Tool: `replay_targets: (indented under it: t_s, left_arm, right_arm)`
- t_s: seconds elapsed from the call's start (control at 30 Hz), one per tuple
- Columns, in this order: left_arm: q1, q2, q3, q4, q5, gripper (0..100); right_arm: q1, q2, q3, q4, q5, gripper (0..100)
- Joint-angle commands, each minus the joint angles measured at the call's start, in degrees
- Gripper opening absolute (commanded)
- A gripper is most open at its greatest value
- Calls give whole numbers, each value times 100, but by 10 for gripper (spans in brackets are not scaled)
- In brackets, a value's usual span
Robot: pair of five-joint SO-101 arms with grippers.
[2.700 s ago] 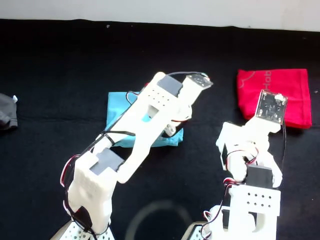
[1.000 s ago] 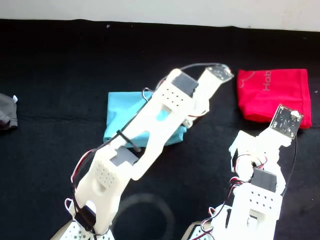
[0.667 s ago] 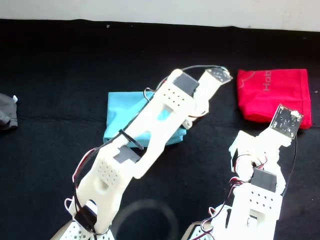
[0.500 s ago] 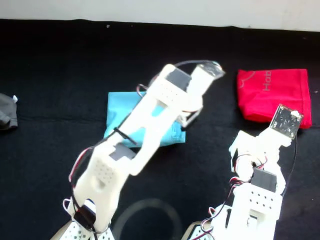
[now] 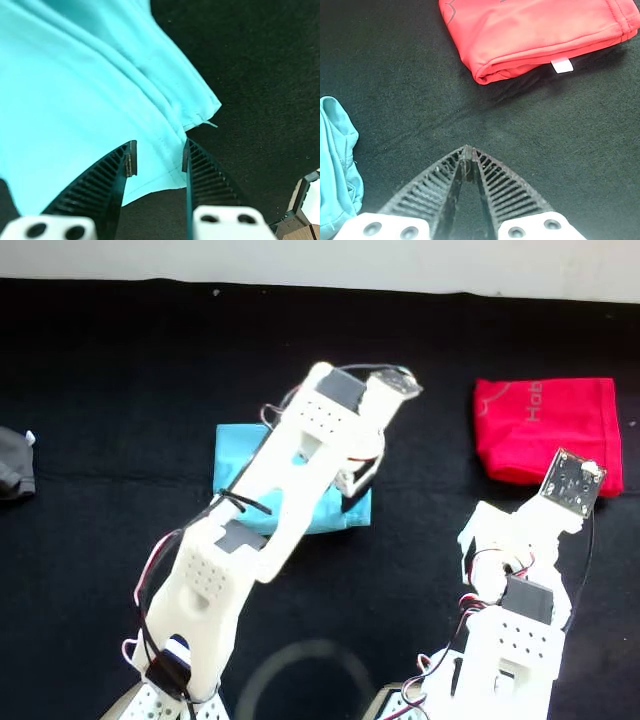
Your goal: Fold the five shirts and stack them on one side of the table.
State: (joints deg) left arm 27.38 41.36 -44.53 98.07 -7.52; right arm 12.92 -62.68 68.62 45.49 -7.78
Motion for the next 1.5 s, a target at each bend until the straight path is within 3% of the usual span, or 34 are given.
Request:
replay_targets:
  t_s: [0.0,0.3,0.4,0.7,1.13,1.2,1.3,1.47]
  left_arm:
    - [66,101,-154,-18,18,143]
    - [57,4,-418,-53,53,146]
    - [110,-391,-585,308,26,149]
    - [145,-1095,1095,290,-149,170]
    - [259,-1086,1991,-1081,-149,167]
    - [215,-1086,2000,-1160,-149,138]
    - [119,-1086,2009,-1187,-149,1]
    - [92,-1138,1886,-1187,-149,9]
  right_arm:
    - [48,-84,-22,-92,18,13]
    - [48,-84,-22,-92,18,13]
    - [40,-84,-22,-92,18,13]
    - [31,-84,-22,-92,18,13]
    - [31,-84,-13,-92,18,13]
    - [31,-84,-13,-92,18,13]
    - [31,-84,-13,-92,18,13]
    - [31,-84,-13,-92,18,13]
